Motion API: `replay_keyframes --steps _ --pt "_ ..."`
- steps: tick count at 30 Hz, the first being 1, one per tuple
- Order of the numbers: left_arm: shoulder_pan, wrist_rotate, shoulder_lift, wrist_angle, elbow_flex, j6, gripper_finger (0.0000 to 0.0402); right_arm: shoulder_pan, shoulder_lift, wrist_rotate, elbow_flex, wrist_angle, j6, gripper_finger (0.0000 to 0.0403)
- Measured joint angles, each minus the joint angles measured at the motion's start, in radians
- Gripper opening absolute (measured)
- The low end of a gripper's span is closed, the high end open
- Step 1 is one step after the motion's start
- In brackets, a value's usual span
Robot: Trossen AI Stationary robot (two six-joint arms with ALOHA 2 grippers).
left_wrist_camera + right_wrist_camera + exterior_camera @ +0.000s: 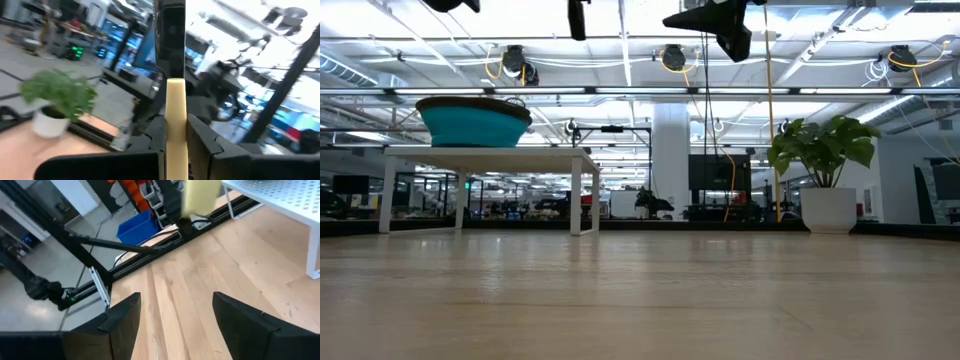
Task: Pick & Place Fruit
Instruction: Put the butter knife into the right side of the blue strainer bowl on the shelf
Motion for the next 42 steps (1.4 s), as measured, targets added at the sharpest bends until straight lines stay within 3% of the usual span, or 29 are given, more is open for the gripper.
replay_keyframes --steps 9,20,26,31,42 --pt "0.002 -0.198 -0.108 -0.328 0.045 -0.030 0.0036 0.015 0.000 0.001 0.000 -0.050 -0.037 0.0233" --pt "0.022 -0.375 -0.024 -1.093 0.423 -0.198 0.0038 0.015 -0.004 0.001 0.000 -0.134 -0.064 0.0228" --pt "0.096 -0.374 0.069 -1.373 0.587 -0.316 0.0034 0.015 -0.026 0.001 -0.001 -0.156 -0.120 0.0222" --pt "0.200 -0.306 0.163 -1.537 0.685 -0.377 0.0042 0.015 -0.055 0.000 -0.001 -0.196 -0.155 0.0223" --pt "0.418 -0.118 0.327 -1.683 0.722 -0.429 0.0044 0.015 -0.117 0.000 -0.001 -0.290 -0.196 0.0221"
